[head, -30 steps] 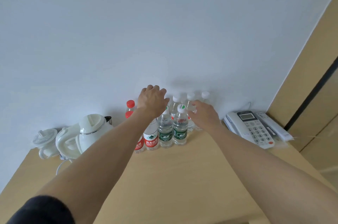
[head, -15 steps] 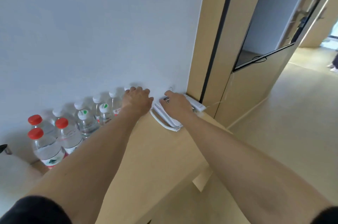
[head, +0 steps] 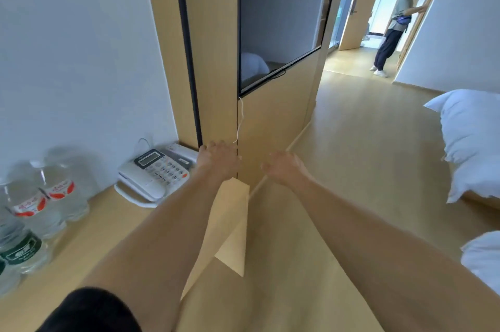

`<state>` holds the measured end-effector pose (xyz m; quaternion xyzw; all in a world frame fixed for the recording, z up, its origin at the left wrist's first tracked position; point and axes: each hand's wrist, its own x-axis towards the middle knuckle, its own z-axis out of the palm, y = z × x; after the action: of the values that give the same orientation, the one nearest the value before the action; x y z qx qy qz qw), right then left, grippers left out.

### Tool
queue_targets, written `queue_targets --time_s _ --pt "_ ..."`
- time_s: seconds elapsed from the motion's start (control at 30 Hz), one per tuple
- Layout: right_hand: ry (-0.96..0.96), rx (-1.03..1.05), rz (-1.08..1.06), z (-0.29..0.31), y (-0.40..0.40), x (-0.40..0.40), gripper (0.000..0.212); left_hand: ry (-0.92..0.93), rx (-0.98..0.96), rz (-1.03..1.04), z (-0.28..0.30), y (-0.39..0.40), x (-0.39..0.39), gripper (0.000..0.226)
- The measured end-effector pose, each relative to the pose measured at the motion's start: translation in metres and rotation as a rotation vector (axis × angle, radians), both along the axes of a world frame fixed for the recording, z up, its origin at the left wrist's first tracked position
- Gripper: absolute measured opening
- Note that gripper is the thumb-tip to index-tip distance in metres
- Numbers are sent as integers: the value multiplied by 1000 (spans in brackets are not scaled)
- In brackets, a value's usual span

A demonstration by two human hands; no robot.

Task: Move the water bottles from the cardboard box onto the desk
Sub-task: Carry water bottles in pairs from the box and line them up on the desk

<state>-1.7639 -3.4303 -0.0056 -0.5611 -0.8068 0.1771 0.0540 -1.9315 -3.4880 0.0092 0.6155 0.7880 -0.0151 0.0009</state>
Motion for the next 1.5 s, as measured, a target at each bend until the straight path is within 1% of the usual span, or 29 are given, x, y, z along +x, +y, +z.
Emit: queue_targets --time_s 0.13,0.3,0.43,0.53,0.67,0.83,0.97,1.07,1.23,1.37,1.5 --pt "12 -9 -159 -12 25 100 54 -59 -49 -113 -9 52 92 48" --pt "-31 -16 -318 -22 47 210 57 -97 -42 -282 -30 106 192 49" --pt "-47 -43 -434 -31 63 277 56 -71 -54 -398 -45 145 256 48" --pt "-35 -66 -515 -38 80 311 57 -76 -42 -445 -54 176 287 46" --pt "-31 -82 -568 -44 116 340 57 -73 -26 -462 -60 228 317 39" --pt "-10 -56 -622 -35 193 361 55 -149 -16 -524 -59 319 344 50" --pt "-3 -68 -657 -22 272 368 56 -209 -44 -532 -49 405 360 51" --pt "-16 -74 -663 -12 329 371 56 -143 -62 -550 -39 465 368 48" --pt "-51 -92 -656 -2 410 381 57 -86 -117 -556 -32 552 387 49" --pt "-128 -148 -657 -10 461 407 57 -54 -190 -577 -43 606 419 50" --pt "-150 -199 -664 -27 514 444 58 -37 -261 -592 -59 655 457 50"
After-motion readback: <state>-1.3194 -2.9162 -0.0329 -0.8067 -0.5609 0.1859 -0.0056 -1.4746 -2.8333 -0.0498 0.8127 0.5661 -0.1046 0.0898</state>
